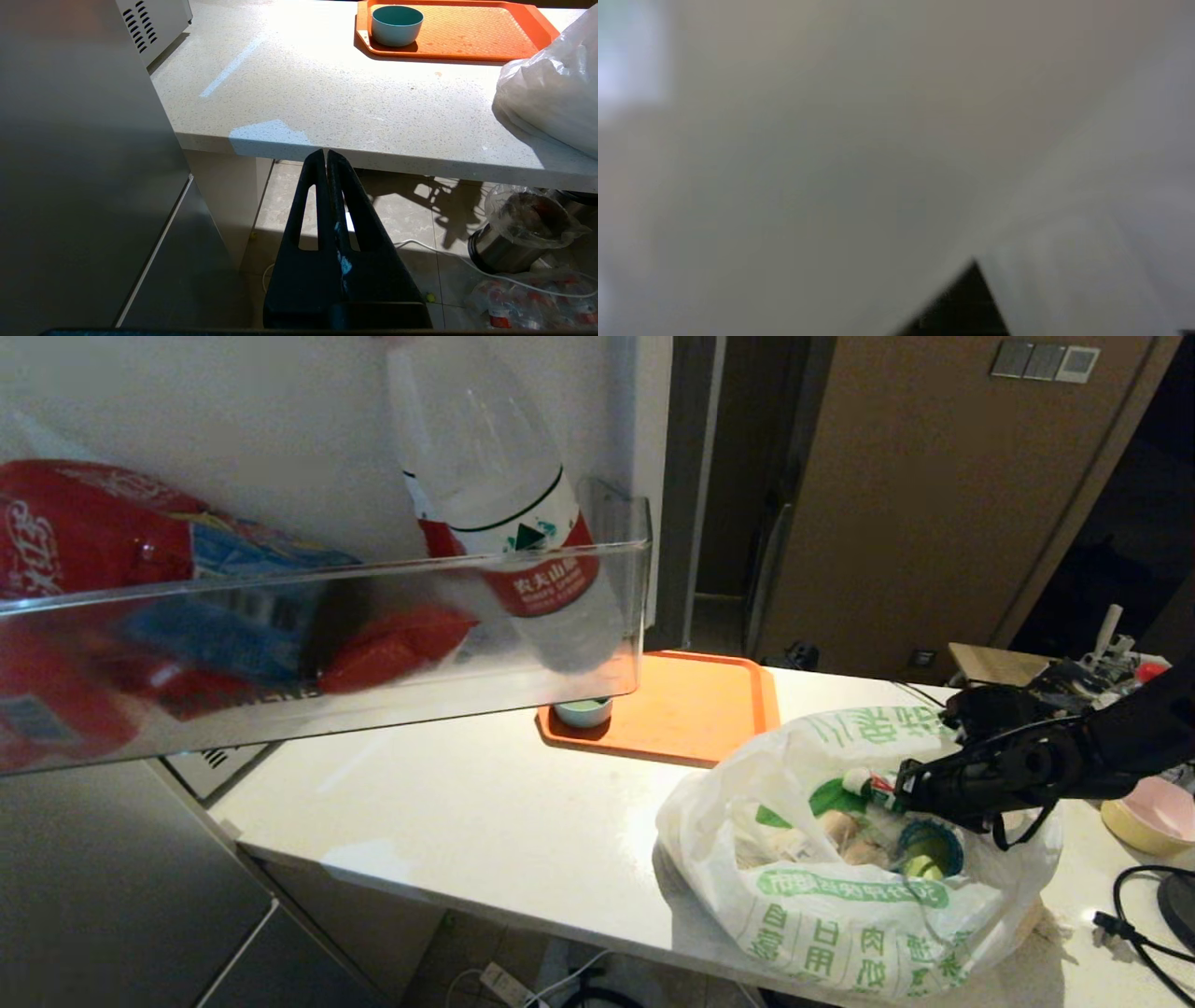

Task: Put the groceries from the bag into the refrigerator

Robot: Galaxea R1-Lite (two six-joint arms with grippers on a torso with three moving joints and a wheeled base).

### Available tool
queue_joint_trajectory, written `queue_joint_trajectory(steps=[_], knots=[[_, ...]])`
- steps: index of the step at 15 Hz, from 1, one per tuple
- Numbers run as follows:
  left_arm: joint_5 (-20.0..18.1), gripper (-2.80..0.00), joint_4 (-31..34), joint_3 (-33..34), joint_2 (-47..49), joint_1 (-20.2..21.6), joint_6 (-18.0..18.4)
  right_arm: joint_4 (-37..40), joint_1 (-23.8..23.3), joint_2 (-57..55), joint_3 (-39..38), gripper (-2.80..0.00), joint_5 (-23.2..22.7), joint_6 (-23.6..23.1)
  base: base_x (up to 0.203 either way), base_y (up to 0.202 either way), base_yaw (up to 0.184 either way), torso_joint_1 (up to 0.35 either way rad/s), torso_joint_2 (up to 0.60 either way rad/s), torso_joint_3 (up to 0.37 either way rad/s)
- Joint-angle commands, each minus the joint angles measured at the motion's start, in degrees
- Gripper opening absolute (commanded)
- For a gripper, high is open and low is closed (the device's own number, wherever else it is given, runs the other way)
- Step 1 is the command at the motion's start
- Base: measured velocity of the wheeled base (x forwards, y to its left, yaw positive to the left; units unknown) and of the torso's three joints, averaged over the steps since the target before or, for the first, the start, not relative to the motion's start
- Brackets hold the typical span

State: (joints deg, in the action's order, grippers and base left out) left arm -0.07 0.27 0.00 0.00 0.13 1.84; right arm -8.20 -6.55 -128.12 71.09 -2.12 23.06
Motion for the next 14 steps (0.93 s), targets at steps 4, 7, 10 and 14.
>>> queue_joint_trajectory(steps=[4, 7, 10, 14], knots=[[-0.01, -2.8, 0.0, 0.0, 0.09, -0.03, 0.0, 0.2, -0.71, -1.81, 3.18, -2.8, 0.0, -2.08, 0.0, 0.0, 0.0, 0.0, 0.0, 0.0], [-0.01, -2.8, 0.0, 0.0, 0.09, 0.04, 0.0, 0.64, -2.12, -3.69, 3.5, -2.8, 0.01, -2.13, 0.0, 0.0, 0.0, 0.0, 0.0, 0.0], [-0.01, -2.8, 0.0, 0.0, 0.09, 0.04, 0.0, 0.65, -3.31, -4.89, 6.75, -2.8, -0.38, -2.28, 0.0, 0.0, 0.0, 0.0, 0.0, 0.0], [-0.01, -2.8, 0.0, 0.0, 0.09, -0.04, 0.0, 1.02, -3.36, -1.1, 7.02, -2.8, -0.66, -4.14, 0.0, 0.0, 0.0, 0.0, 0.0, 0.0]])
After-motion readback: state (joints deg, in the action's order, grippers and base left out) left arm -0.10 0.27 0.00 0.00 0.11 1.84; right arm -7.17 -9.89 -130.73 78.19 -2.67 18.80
